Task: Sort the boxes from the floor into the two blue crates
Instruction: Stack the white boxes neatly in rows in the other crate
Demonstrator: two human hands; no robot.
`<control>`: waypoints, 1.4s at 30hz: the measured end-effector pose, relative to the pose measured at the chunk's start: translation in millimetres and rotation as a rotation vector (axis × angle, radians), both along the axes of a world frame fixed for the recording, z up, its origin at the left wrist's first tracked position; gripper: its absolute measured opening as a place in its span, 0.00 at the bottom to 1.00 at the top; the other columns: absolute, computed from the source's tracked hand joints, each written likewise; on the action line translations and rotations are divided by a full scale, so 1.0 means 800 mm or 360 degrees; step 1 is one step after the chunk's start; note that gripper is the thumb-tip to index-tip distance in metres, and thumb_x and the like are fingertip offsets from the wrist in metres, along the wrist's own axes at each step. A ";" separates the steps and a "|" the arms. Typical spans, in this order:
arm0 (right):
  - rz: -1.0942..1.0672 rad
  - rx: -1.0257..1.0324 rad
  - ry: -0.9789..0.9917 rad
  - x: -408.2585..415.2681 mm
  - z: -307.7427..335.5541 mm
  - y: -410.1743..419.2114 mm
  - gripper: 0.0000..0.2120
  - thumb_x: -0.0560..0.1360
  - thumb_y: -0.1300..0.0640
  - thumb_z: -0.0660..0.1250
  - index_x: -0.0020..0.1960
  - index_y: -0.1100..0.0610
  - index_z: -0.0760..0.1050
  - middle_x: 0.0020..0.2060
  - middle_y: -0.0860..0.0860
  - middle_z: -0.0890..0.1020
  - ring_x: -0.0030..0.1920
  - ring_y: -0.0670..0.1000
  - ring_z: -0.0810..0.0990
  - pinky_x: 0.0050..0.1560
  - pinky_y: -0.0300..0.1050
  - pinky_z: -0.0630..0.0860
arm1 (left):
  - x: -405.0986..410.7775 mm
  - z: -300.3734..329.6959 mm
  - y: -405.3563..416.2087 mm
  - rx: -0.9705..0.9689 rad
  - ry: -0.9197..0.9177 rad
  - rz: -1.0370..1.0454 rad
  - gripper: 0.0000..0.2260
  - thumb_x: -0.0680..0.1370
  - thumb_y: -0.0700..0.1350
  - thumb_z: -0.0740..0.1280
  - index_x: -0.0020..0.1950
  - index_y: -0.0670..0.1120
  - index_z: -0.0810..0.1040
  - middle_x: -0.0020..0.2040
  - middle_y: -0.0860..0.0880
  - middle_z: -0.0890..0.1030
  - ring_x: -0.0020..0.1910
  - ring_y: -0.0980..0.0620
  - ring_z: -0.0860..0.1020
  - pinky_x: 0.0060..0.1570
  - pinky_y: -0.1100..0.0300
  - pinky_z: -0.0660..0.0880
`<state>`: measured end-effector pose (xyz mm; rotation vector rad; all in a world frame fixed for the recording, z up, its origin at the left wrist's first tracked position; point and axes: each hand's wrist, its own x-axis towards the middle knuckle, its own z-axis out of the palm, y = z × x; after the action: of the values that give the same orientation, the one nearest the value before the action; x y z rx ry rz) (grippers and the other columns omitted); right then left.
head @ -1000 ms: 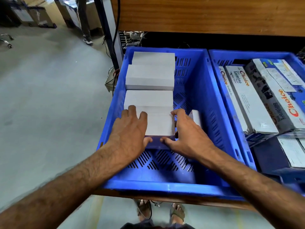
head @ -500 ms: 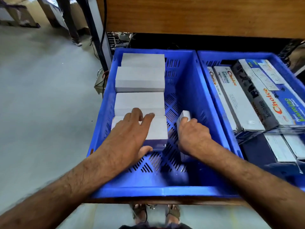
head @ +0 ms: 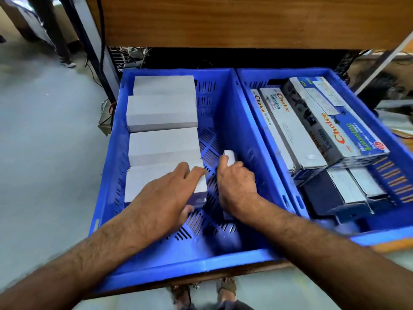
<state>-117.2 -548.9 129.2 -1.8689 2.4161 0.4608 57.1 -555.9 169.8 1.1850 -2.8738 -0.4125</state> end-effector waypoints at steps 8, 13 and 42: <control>-0.0066 -0.0167 -0.0134 -0.010 -0.006 0.005 0.31 0.80 0.52 0.65 0.73 0.65 0.53 0.55 0.55 0.83 0.54 0.56 0.85 0.42 0.46 0.73 | -0.013 -0.007 -0.018 0.0272 0.0392 -0.0014 0.24 0.79 0.52 0.70 0.73 0.57 0.66 0.53 0.56 0.72 0.43 0.57 0.75 0.52 0.51 0.76; -0.0078 -0.0374 -0.0106 -0.007 0.058 0.031 0.25 0.75 0.45 0.69 0.63 0.57 0.64 0.53 0.53 0.81 0.52 0.55 0.85 0.39 0.45 0.66 | -0.024 0.000 -0.042 0.0377 0.0784 0.0021 0.25 0.78 0.49 0.73 0.73 0.51 0.70 0.58 0.49 0.74 0.44 0.58 0.79 0.53 0.59 0.77; 0.0502 0.0388 -0.0805 -0.040 0.108 0.069 0.43 0.54 0.27 0.74 0.61 0.35 0.58 0.52 0.38 0.76 0.47 0.41 0.78 0.43 0.44 0.77 | 0.081 0.048 0.005 0.0771 0.0141 0.0219 0.38 0.58 0.66 0.79 0.65 0.68 0.65 0.59 0.71 0.72 0.59 0.72 0.71 0.51 0.77 0.70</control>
<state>-149.5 -493.8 215.4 -1.9658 1.6814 0.2395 121.9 -551.5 207.9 1.3621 -2.6713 -1.1701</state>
